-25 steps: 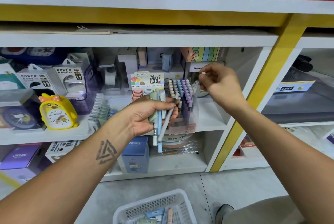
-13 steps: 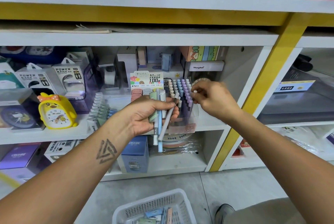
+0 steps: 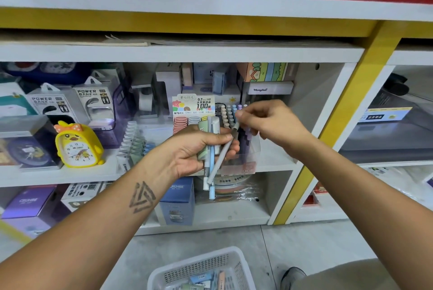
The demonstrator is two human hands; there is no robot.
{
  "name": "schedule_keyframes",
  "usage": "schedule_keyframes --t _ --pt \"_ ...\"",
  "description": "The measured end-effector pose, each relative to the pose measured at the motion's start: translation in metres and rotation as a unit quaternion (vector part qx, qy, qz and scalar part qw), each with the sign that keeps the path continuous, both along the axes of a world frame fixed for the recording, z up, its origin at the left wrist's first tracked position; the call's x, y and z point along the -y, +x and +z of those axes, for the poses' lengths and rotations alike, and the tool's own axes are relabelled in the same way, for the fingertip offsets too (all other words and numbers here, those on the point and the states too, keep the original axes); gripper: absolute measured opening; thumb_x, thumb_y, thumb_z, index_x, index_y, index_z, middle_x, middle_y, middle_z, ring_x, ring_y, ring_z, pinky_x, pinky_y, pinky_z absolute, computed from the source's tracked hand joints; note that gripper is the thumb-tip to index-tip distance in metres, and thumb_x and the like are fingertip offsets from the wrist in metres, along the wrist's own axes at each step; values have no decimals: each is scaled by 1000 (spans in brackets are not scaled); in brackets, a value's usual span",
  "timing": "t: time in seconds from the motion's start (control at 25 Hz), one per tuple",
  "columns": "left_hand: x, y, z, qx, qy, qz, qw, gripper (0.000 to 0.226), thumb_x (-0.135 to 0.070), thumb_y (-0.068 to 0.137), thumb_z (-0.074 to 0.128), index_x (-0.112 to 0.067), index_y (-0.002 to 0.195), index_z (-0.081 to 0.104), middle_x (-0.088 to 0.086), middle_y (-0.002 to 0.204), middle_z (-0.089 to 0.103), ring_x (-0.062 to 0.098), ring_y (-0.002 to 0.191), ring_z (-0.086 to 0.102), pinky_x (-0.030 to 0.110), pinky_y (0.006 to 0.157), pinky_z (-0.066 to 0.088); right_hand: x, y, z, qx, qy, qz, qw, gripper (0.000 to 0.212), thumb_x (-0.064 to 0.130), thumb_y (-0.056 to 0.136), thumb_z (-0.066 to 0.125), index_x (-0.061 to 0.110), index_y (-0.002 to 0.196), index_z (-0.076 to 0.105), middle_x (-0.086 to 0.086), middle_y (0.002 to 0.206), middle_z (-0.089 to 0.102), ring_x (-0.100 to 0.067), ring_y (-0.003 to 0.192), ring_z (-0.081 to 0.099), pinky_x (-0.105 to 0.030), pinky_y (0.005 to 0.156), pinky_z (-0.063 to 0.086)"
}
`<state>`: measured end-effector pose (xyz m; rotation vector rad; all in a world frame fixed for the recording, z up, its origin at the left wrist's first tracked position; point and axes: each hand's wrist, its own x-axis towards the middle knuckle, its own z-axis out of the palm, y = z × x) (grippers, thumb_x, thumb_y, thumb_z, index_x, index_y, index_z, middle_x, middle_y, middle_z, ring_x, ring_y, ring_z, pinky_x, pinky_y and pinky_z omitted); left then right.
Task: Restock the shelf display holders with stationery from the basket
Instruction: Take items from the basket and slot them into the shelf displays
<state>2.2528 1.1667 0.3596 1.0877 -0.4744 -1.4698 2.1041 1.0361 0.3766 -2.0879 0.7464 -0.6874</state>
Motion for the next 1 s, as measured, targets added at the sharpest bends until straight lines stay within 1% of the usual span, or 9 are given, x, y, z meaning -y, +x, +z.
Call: schedule_keyframes --t 0.12,0.24,0.32,0.4,0.48,0.64,0.68,0.88,1.0 --pt "1 0 1 -8 2 -10 1000 16 4 90 59 5 104 66 22 86 72 27 72 74 36 63 62 -7 3 -1 36 134 37 990 7 11 92 70 5 88 70 -5 64 67 -14 53 57 -19 46 43" --pt "2 3 -1 -34 11 -4 999 18 -1 95 54 6 106 67 22 89 72 29 76 75 41 68 63 4 -5 8 168 219 -2 961 8 -2 95 59 -1 94 66 -14 72 69 -19 54 62 -24 49 52" --pt "2 5 -2 -15 24 -1 1000 16 -5 95 57 3 101 69 20 86 72 25 71 73 34 61 63 14 -12 14 200 165 -64 964 12 0 97 58 3 93 68 -13 72 71 -18 52 60 -25 51 52" --pt "3 5 -3 8 36 -5 999 15 -8 95 58 2 101 68 16 80 70 16 59 66 19 48 54 21 -18 13 170 58 -110 978 14 5 97 58 12 92 68 -13 75 71 -17 54 59 -25 52 51" --pt "4 5 -2 2 37 -5 999 18 -8 94 58 4 105 66 14 75 65 10 52 55 13 42 44 22 -20 9 133 -34 -114 984 15 9 98 57 22 92 64 -13 79 70 -18 60 63 -28 57 54" --pt "5 5 -2 -2 11 -9 1000 52 -4 76 66 11 125 59 14 75 63 10 54 49 13 43 39 22 -21 -2 33 -161 -81 983 9 15 98 58 23 98 61 1 78 70 -15 71 69 -40 70 61" --pt "5 5 -2 -6 5 -9 1000 53 -2 75 65 11 126 58 15 76 62 11 56 49 14 44 39 21 -21 -5 4 -176 -71 982 8 16 98 57 24 99 60 2 79 69 -13 72 70 -41 71 61" --pt "4 8 -2 -38 -7 6 999 39 4 89 46 8 126 57 18 82 65 14 64 57 17 51 48 17 -20 -17 -84 -223 -24 971 4 18 100 55 22 101 56 2 84 70 -14 80 68 -42 73 59" --pt "2 11 2 -62 -32 42 997 36 7 91 47 10 127 51 28 96 71 23 69 69 24 56 57 14 -20 -16 -98 -221 -5 970 5 17 98 58 22 98 58 3 82 70 -10 78 67 -34 71 58"
